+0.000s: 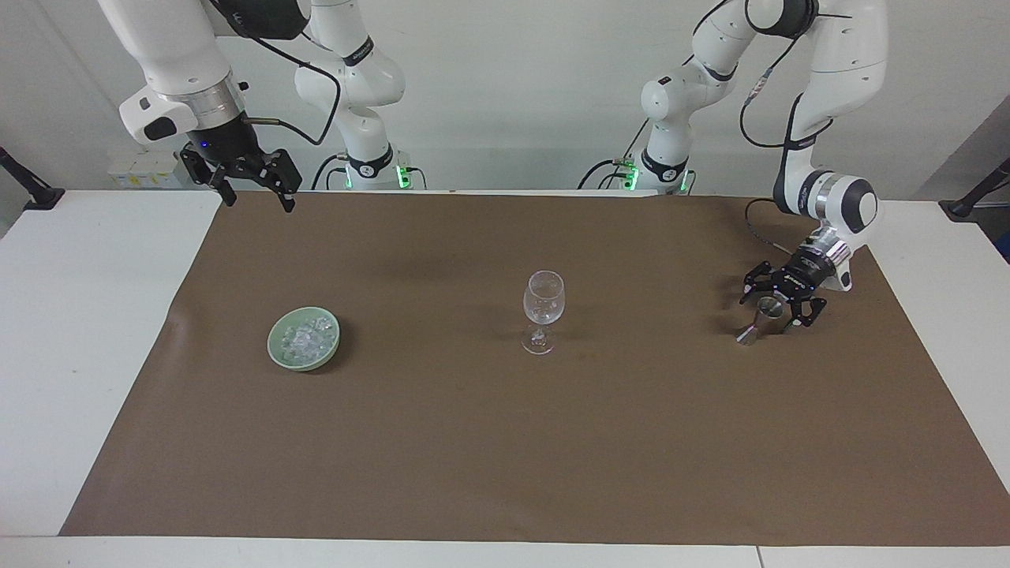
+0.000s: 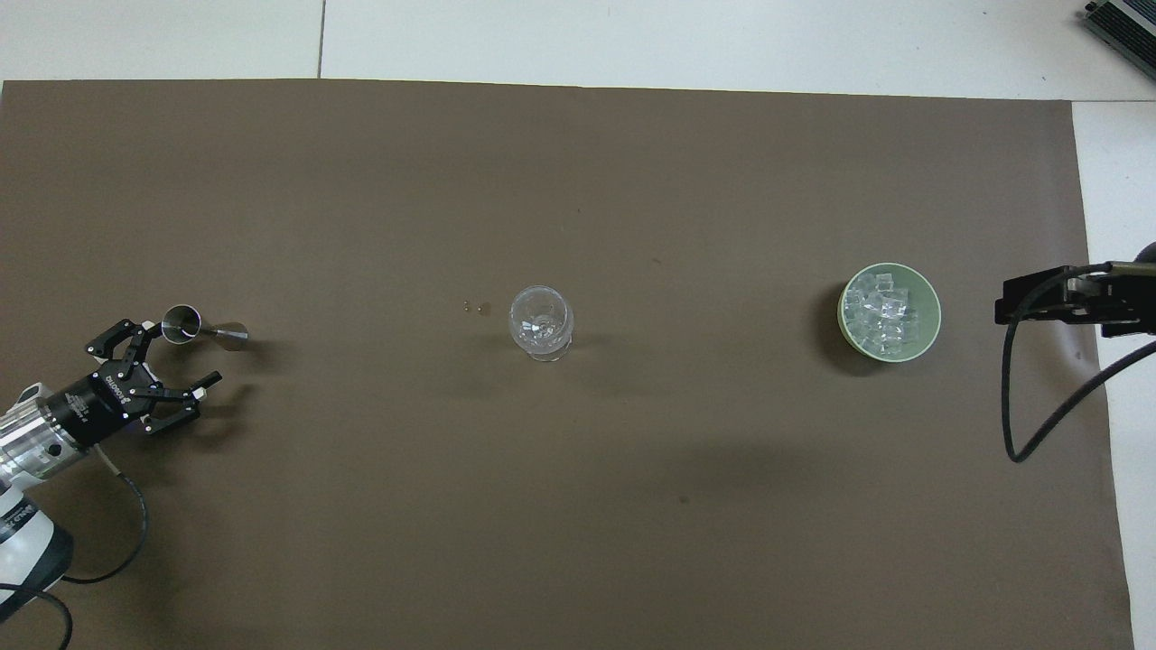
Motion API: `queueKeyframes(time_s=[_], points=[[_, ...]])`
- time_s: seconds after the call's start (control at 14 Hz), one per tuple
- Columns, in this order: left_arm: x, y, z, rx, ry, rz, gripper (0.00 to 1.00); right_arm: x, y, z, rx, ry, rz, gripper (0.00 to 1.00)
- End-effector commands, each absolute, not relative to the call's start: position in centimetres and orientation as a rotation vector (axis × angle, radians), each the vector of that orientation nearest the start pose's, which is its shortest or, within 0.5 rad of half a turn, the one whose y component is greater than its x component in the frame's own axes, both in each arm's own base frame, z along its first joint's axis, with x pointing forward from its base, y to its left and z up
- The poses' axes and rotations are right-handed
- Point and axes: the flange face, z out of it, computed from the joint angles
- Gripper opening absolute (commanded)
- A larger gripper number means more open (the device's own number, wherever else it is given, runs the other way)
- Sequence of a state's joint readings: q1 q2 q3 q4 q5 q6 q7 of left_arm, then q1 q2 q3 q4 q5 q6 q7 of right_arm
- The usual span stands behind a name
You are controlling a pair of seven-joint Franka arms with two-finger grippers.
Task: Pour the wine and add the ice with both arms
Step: 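Close the left gripper around the metal jigger cup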
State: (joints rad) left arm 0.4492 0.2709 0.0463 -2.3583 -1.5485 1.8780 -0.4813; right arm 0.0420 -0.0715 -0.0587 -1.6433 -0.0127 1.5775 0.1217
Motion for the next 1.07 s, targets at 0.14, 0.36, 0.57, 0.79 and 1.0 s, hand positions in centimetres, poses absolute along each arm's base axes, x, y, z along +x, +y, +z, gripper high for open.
queueKeyframes(time_s=[0.14,0.36,0.57,0.79,1.0], points=[[45.8,16.3,21.4,0.899,1.639,-0.602,1.0,52.4,-1.2,63.1,-3.128,0.173,-0.004,1.0],[46.0,15.9,21.4,0.904,1.633,-0.6,1.0,52.4,-1.2,63.1,-3.128,0.173,-0.004,1.0],[46.1,15.7,21.4,0.894,1.632,-0.594,1.0,52.4,-1.2,63.1,-3.128,0.173,-0.004,1.0],[46.2,15.7,21.4,0.883,1.63,-0.589,1.0,52.4,-1.2,63.1,-3.128,0.173,-0.004,1.0],[46.5,15.1,21.4,0.885,1.626,-0.594,1.0,52.4,-1.3,63.1,-3.128,0.175,-0.004,1.0]])
